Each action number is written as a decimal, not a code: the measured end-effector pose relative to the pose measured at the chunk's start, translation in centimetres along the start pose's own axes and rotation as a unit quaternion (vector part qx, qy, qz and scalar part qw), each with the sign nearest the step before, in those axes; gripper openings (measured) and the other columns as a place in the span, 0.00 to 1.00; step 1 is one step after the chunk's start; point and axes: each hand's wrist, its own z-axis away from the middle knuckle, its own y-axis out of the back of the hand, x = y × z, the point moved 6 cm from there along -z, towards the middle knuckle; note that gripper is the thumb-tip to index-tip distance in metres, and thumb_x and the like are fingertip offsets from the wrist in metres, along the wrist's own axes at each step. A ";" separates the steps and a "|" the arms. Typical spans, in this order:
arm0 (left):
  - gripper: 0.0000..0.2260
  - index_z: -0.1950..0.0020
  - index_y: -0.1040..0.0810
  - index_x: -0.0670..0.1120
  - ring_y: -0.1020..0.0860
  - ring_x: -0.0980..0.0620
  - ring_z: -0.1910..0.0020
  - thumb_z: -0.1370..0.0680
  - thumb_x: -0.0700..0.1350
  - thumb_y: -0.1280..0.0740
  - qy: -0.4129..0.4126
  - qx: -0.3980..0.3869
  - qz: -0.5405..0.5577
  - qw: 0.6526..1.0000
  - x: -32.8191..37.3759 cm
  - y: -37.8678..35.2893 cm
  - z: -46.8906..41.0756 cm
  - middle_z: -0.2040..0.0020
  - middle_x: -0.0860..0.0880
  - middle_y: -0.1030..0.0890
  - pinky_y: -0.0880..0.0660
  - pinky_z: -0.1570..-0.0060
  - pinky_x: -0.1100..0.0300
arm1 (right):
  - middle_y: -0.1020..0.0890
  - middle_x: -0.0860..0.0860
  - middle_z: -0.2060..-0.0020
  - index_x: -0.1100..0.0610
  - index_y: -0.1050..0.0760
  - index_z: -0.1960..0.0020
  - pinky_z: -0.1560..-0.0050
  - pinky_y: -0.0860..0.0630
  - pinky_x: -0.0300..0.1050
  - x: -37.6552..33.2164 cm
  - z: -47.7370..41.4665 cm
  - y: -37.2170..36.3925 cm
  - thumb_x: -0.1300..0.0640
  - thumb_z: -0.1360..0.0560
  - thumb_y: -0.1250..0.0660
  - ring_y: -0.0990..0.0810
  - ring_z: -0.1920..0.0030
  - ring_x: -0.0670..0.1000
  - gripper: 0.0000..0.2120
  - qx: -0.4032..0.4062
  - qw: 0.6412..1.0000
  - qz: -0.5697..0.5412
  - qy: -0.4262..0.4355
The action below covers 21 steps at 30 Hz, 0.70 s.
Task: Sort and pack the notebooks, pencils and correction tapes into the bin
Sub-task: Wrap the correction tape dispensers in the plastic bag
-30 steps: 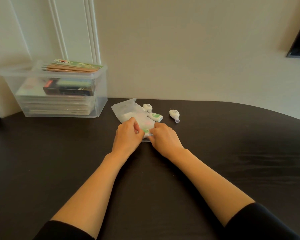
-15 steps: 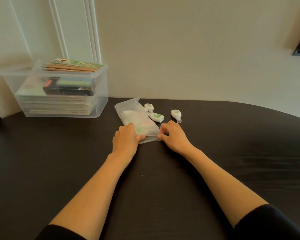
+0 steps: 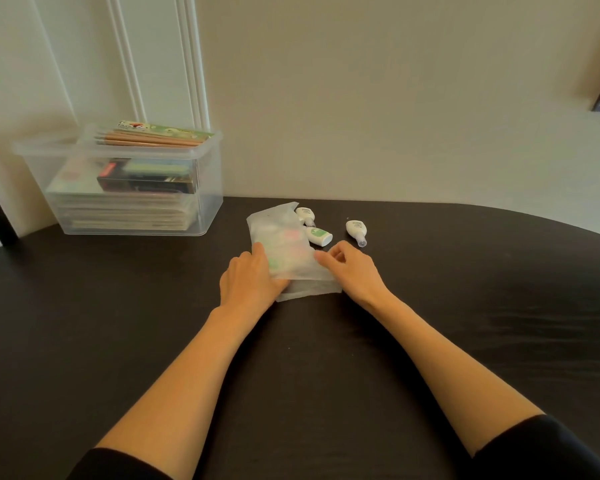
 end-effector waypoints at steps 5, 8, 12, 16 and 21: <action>0.06 0.60 0.33 0.43 0.29 0.44 0.61 0.24 0.42 0.40 -0.056 -0.019 0.057 0.997 0.6 -0.6 -0.2 0.59 0.44 0.27 0.35 0.66 0.55 | 0.28 0.52 0.50 0.56 0.29 0.61 0.54 0.31 0.40 -0.7 -0.1 -1.3 0.57 0.27 0.33 0.28 0.49 0.51 0.06 -0.045 0.989 0.129 0.059; 0.08 0.65 0.32 0.44 0.29 0.47 0.64 0.26 0.40 0.39 -0.103 -0.050 0.110 0.987 1.8 -1.0 0.1 0.66 0.48 0.29 0.34 0.66 0.57 | 0.29 0.54 0.57 0.57 0.34 0.69 0.65 0.37 0.40 -0.5 -0.7 -0.3 0.64 0.28 0.39 0.29 0.57 0.53 0.13 -0.001 0.986 0.168 0.016; 0.10 0.68 0.28 0.49 0.27 0.57 0.70 0.28 0.42 0.33 -0.186 -0.160 0.215 0.945 5.5 -1.8 1.8 0.73 0.55 0.26 0.32 0.70 0.71 | 0.32 0.54 0.60 0.60 0.32 0.62 0.58 0.35 0.45 -0.2 -0.5 2.5 0.65 0.27 0.45 0.29 0.54 0.56 0.06 0.099 0.952 0.290 -0.028; 0.08 0.63 0.22 0.43 0.27 0.57 0.64 0.26 0.44 0.35 -0.125 -0.048 0.300 0.944 5.5 -0.2 0.5 0.65 0.51 0.23 0.32 0.61 0.64 | 0.26 0.56 0.50 0.62 0.28 0.46 0.51 0.34 0.45 1.0 -0.2 4.7 0.65 0.25 0.44 0.29 0.46 0.57 0.10 0.153 0.936 0.314 -0.049; 0.12 0.41 0.26 0.43 0.32 0.46 0.40 0.23 0.42 0.38 0.063 0.096 0.167 0.979 -0.8 0.8 -2.3 0.41 0.45 0.28 0.34 0.46 0.55 | 0.27 0.56 0.45 0.60 0.31 0.40 0.48 0.36 0.43 -0.4 0.0 4.8 0.67 0.26 0.43 0.31 0.44 0.55 0.15 0.212 0.934 0.287 0.011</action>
